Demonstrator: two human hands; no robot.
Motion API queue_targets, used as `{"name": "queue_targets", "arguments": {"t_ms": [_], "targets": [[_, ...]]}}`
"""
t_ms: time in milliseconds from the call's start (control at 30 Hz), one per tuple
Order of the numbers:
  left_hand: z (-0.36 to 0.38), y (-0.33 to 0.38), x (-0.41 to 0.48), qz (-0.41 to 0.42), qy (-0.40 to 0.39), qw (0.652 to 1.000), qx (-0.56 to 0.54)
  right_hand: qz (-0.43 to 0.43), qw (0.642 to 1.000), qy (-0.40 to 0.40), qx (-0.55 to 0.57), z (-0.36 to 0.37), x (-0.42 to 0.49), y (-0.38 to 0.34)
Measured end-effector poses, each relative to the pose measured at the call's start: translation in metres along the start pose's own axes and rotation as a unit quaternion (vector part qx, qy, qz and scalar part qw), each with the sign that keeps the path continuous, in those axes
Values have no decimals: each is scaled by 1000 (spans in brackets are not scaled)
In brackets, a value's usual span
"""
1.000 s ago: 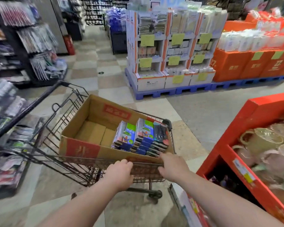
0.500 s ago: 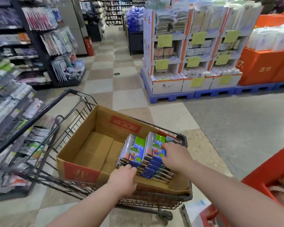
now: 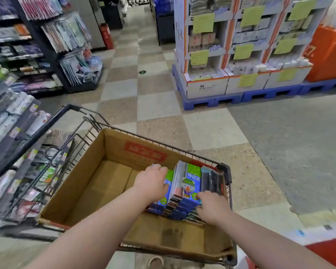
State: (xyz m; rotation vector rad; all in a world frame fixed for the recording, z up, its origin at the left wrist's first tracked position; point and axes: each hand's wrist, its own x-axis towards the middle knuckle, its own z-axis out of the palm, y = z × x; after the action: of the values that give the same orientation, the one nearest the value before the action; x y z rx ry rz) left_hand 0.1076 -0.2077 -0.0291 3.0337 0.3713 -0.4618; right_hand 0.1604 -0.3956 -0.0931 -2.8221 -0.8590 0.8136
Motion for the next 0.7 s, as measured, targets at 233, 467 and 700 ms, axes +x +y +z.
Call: {"name": "queue_targets", "arguments": {"t_ms": [233, 467, 700], "targets": [[7, -23, 56, 30, -26, 999, -15, 50, 998, -47, 15, 7, 42, -1], [51, -61, 106, 34, -131, 990, -24, 112, 987, -70, 94, 16, 97, -9], [99, -92, 136, 7, -236, 971, -32, 177, 966, -99, 159, 36, 141, -10]]}}
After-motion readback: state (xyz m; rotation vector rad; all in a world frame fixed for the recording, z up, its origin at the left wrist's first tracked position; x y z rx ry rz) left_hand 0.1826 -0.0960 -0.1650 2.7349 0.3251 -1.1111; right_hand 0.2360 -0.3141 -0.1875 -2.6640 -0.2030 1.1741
